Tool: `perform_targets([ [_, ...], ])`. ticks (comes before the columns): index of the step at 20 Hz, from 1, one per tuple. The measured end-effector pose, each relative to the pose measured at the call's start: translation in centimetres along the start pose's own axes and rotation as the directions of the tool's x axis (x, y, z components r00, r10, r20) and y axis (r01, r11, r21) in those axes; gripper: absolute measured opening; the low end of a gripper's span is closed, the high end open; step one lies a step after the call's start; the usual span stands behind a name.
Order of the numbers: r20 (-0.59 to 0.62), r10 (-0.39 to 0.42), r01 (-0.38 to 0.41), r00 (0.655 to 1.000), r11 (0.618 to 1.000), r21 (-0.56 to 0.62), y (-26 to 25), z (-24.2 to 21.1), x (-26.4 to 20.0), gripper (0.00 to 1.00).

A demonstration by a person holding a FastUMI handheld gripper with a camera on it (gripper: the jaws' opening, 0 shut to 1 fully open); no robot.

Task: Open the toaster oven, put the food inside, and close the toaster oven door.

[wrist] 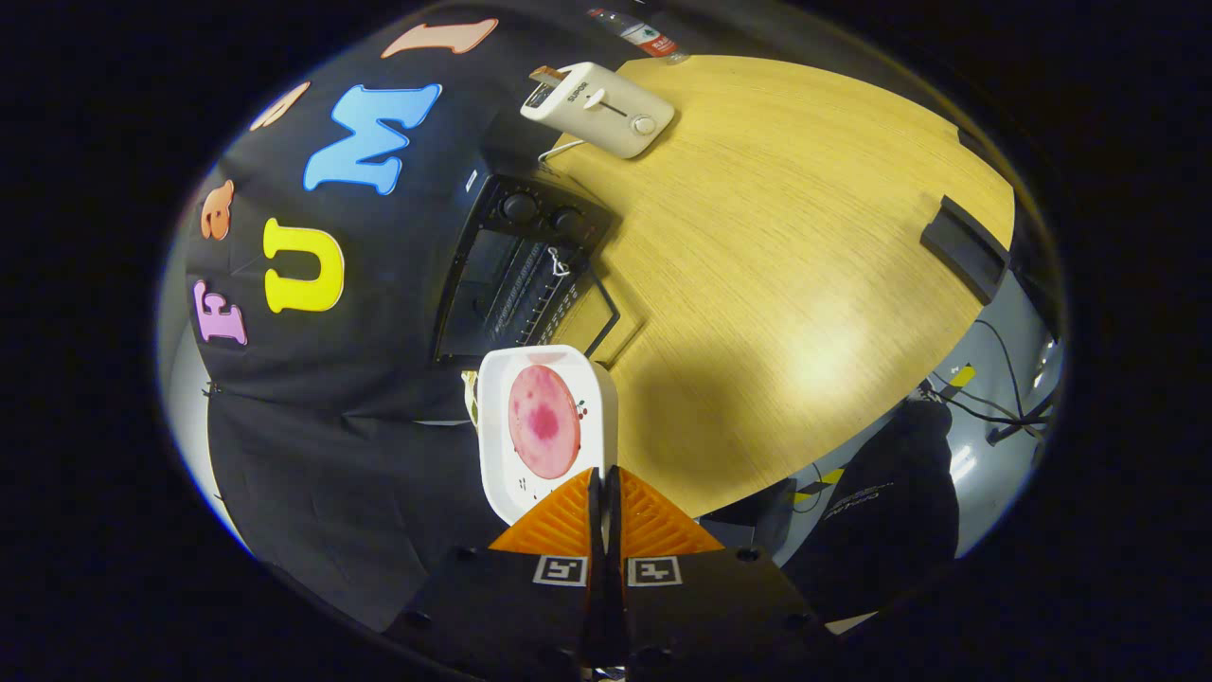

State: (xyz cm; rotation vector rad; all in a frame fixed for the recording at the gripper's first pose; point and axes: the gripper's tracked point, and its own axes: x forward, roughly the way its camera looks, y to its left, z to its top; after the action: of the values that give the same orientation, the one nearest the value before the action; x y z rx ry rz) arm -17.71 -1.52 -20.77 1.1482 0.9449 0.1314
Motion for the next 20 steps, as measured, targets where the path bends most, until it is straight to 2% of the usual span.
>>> perform_targets([
  [5,-0.027,0.013,-0.014,1.0,0.999,-0.037,3.4,-0.3,3.3,0.02],
  [10,-0.019,0.004,-0.005,1.0,0.999,-0.039,5.5,2.5,8.1,0.02],
  [15,0.027,-0.001,-0.001,1.0,0.998,0.065,7.1,6.7,13.7,0.02],
  [20,0.081,0.026,-0.039,0.996,0.986,0.165,8.9,9.9,18.7,0.02],
])
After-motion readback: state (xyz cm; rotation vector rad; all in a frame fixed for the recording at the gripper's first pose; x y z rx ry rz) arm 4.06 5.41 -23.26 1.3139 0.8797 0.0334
